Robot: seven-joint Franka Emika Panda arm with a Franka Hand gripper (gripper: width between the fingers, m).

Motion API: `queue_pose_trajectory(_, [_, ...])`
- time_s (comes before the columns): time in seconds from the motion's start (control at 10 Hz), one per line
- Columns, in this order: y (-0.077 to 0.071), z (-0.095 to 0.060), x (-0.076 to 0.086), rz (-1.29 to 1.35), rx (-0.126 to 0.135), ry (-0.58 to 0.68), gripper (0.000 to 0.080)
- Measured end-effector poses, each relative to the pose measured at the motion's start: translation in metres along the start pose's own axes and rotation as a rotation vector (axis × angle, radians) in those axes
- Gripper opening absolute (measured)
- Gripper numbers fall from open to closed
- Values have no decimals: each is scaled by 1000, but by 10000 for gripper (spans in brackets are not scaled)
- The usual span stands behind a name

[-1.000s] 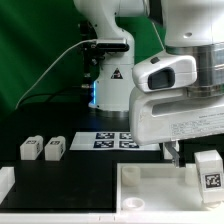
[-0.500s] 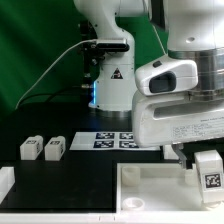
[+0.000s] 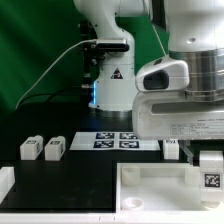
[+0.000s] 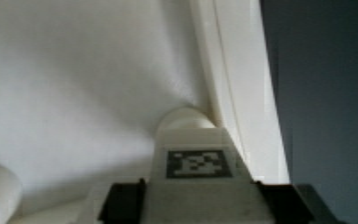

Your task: Assemble one leg

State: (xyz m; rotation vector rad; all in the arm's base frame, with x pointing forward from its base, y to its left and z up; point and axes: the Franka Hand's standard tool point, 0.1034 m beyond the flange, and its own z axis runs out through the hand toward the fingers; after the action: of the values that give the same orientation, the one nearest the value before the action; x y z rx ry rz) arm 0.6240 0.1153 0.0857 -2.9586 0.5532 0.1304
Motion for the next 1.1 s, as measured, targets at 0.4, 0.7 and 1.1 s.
queue_pose_trajectory(0.4, [-6, 2, -3, 735, 84, 78, 294])
queue_pose_trajectory(0.7, [-7, 2, -2, 954, 100, 64, 294])
queue_pose_trajectory(1.1, [-7, 2, -2, 960, 100, 63, 470])
